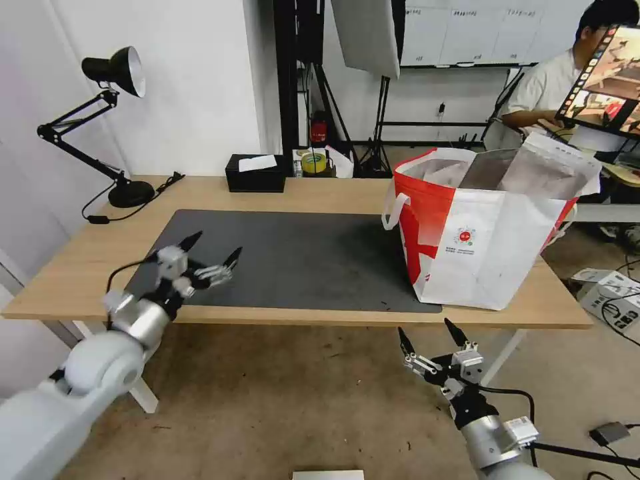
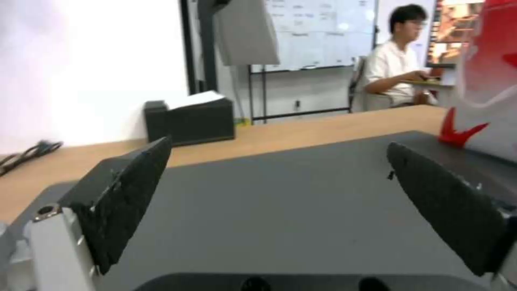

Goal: Pick up the trash from the table and place it into the takeout bag.

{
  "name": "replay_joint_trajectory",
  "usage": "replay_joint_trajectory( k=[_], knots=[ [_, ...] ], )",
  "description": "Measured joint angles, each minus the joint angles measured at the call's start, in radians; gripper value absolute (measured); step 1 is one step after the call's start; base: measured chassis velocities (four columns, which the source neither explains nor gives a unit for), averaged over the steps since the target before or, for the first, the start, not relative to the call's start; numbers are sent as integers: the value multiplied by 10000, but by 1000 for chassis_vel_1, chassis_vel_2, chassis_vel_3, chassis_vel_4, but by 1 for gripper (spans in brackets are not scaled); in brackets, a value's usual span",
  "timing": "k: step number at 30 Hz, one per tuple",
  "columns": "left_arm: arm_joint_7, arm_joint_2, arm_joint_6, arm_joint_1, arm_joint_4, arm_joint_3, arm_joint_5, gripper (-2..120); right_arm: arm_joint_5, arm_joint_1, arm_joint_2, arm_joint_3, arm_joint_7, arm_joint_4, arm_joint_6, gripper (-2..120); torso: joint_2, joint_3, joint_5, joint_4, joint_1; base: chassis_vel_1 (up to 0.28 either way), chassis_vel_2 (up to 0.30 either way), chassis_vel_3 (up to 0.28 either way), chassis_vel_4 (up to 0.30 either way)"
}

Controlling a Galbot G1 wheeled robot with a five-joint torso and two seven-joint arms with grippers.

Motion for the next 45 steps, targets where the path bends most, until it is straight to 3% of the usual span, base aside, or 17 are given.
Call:
replay_joint_trajectory(
  k=[4,16,24,28,45],
  knots=[
    [-237,-466,-414,836,92,-586,544,100,1,-1,0,0,1,0,0,100,0,1,0,-2,1,0,0,0,0],
    [-823,-1302,-847,2675,-244,-1920,691,100,0,0,0,0,1,0,0,100,0,0,1,-1,1,0,0,0,0],
    [-823,-1567,-781,3251,-458,-2212,570,100,0,0,0,0,0,0,0,100,0,0,2,-1,0,0,0,0,0],
    [-833,-1626,-395,3436,-613,-2441,470,100,0,0,0,0,0,0,0,100,1,1,3,-1,1,0,0,0,0],
    [-843,-1621,-305,3408,-637,-2437,435,100,1,0,0,0,1,-1,0,100,-1,1,2,-2,2,0,0,0,0]
  ],
)
